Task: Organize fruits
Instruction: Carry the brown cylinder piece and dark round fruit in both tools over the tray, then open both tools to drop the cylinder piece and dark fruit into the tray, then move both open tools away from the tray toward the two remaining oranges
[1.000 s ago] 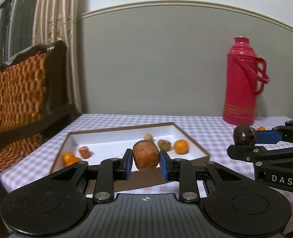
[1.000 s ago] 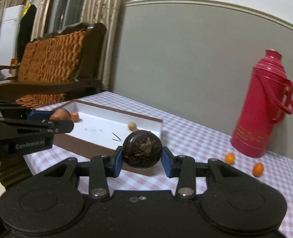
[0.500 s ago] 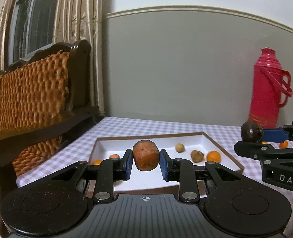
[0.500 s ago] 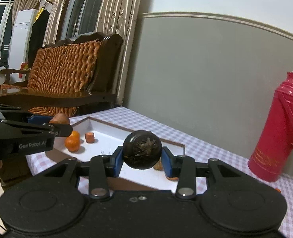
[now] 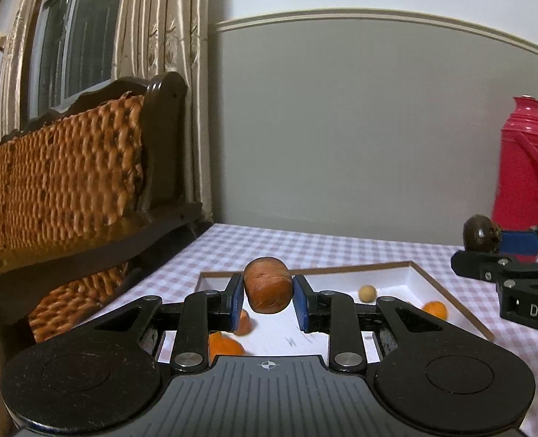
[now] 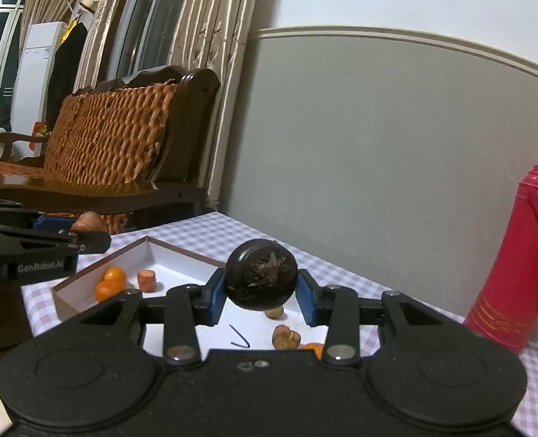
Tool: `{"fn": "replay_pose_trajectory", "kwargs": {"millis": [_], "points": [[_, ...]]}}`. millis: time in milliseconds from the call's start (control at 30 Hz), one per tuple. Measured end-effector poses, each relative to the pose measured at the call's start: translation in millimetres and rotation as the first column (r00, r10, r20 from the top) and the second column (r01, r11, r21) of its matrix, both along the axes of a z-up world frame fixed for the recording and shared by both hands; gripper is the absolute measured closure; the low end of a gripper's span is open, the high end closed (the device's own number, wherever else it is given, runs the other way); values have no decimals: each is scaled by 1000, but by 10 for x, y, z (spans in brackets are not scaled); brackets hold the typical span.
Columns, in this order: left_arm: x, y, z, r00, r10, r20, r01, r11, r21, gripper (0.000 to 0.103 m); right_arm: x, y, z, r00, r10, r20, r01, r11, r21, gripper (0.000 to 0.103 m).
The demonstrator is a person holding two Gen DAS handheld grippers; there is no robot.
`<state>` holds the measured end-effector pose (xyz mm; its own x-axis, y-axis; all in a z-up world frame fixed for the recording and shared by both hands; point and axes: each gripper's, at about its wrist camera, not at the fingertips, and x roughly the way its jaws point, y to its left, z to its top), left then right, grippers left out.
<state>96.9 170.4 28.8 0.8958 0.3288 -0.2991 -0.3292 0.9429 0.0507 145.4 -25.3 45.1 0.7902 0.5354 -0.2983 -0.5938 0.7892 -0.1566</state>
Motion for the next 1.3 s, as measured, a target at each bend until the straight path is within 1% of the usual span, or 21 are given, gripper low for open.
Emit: {"fn": "replay_pose_trajectory", "kwargs": {"millis": [100, 233, 467, 600, 633, 667, 700, 733, 800, 900, 1033, 1133, 1167, 1300], "points": [[206, 96, 1, 1000, 11, -13, -11, 1000, 6, 74, 167, 66, -39, 1000, -5, -13, 5, 1000, -2, 72], [545, 286, -64, 998, 37, -51, -37, 999, -12, 74, 467, 122, -125, 998, -27, -49, 27, 1000, -12, 71], [898, 488, -205, 994, 57, -94, -59, 998, -14, 74, 912, 159, -303, 992, -55, -117, 54, 998, -11, 71], [1066, 547, -320, 987, 49, -150, -52, 999, -15, 72, 1133, 193, -373, 987, -52, -154, 53, 999, -1, 70], [1056, 544, -337, 988, 59, -145, -61, 998, -11, 43, 1179, 208, -405, 986, -52, -160, 51, 999, -10, 66], [989, 527, -338, 992, 72, -106, -74, 997, -9, 4, 1205, 217, -430, 985, -80, -153, 77, 997, -26, 35], [924, 508, -317, 995, 70, -66, -71, 997, -3, 0, 1190, 194, -438, 986, -113, -122, 112, 994, -19, 5], [887, 484, -291, 996, 68, -53, -68, 998, 14, 0, 1133, 135, -442, 989, -129, -71, 131, 991, 23, 6], [860, 438, -258, 996, 75, -45, -73, 996, 42, 0, 1111, 97, -423, 989, -124, -83, 126, 992, 16, 9], [809, 421, -258, 996, 70, -48, -69, 997, 32, 0, 1033, 34, -398, 989, -126, -83, 129, 991, 35, 8], [764, 414, -249, 996, 69, -51, -69, 998, 17, 0, 972, 7, -377, 989, -121, -83, 124, 992, 28, 8], [710, 410, -214, 996, 74, -38, -74, 997, 3, 0, 955, -2, -364, 989, -123, -83, 125, 992, 20, 7], [698, 413, -204, 997, 75, -37, -75, 997, -3, 0, 1013, 35, -355, 989, -122, -84, 124, 992, 18, 7], [611, 378, -174, 996, 79, -30, -80, 997, -18, 0, 949, -19, -328, 988, -126, -87, 129, 991, 20, 6]]}}
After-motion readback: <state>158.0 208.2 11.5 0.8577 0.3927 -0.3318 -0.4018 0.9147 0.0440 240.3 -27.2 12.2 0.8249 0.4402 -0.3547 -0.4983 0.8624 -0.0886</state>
